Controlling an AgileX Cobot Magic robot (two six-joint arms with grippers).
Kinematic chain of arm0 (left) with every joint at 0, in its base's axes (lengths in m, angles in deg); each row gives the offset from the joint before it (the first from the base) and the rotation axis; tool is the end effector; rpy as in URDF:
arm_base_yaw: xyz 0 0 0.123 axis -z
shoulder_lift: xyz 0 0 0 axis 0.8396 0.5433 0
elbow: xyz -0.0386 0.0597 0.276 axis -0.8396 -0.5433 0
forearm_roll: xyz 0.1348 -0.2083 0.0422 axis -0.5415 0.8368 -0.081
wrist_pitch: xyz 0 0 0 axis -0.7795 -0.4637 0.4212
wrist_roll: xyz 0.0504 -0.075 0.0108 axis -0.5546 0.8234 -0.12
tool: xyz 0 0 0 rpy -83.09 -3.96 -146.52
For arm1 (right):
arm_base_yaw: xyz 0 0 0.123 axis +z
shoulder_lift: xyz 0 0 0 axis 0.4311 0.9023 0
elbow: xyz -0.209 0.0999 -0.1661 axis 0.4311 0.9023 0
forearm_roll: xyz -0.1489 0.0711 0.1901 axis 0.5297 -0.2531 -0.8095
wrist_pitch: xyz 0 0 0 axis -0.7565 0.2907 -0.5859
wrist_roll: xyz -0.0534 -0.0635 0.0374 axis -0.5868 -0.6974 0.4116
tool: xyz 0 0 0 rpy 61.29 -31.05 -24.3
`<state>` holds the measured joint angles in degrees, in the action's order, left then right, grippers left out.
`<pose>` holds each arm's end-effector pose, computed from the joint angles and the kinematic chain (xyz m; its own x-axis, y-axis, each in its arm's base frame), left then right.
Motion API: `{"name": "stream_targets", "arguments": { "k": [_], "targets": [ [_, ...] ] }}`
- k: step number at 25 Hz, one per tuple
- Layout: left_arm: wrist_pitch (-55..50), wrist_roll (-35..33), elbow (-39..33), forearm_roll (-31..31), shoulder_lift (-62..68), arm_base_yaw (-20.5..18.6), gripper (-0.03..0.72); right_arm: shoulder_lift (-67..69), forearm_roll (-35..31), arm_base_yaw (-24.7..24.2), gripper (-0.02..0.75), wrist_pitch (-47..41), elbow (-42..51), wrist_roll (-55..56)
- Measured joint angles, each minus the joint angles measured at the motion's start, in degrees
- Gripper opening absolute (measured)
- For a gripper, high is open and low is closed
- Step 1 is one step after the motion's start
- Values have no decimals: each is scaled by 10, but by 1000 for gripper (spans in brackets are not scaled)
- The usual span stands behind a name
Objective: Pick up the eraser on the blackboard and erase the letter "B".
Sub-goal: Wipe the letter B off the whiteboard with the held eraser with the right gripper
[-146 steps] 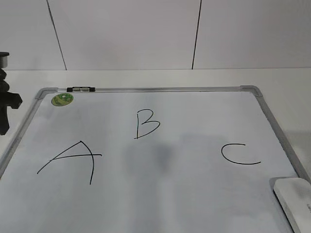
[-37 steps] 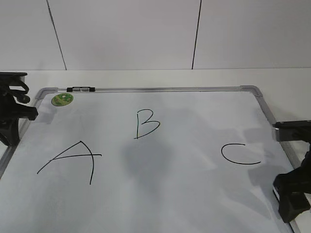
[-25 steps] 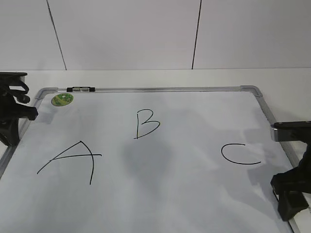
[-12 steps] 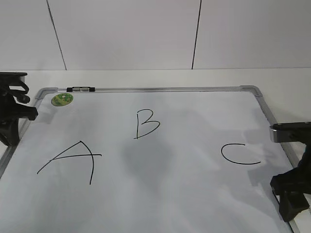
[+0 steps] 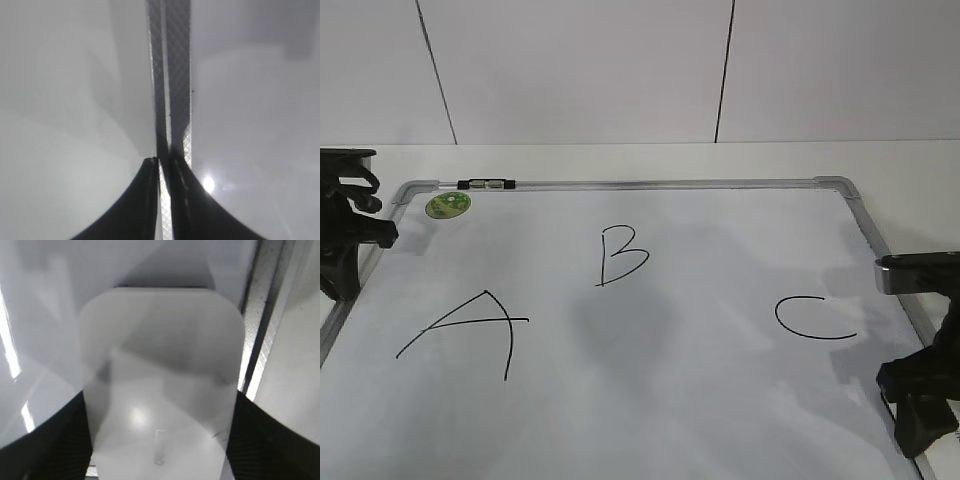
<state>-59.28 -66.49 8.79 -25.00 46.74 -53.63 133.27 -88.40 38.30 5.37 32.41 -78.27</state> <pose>0.3729 -0.0226 0.1536 -0.9998 0.0186 0.0019 0.0186 0.9998 0.0001 0.2280 0.0544 0.1718 -0.9889 -0.0934 0.1156 -0.0923 0.9956 0.0152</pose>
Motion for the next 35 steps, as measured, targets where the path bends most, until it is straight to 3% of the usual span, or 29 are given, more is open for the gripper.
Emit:
{"name": "stream_targets", "arguments": {
  "k": [11,20,27,35],
  "targets": [
    [0,0,0,0,0,0,41,6,-4,0,549,-54,-57,3],
    [0,0,1,0,0,0,41,13,-13,0,549,-117,-219,10],
    [-3,0,1,4,0,0,41,122,-33,4,549,-131,-386,10],
    [-5,0,1,6,0,0,40,243,-42,73,549,-133,-541,9]
  ]
}}
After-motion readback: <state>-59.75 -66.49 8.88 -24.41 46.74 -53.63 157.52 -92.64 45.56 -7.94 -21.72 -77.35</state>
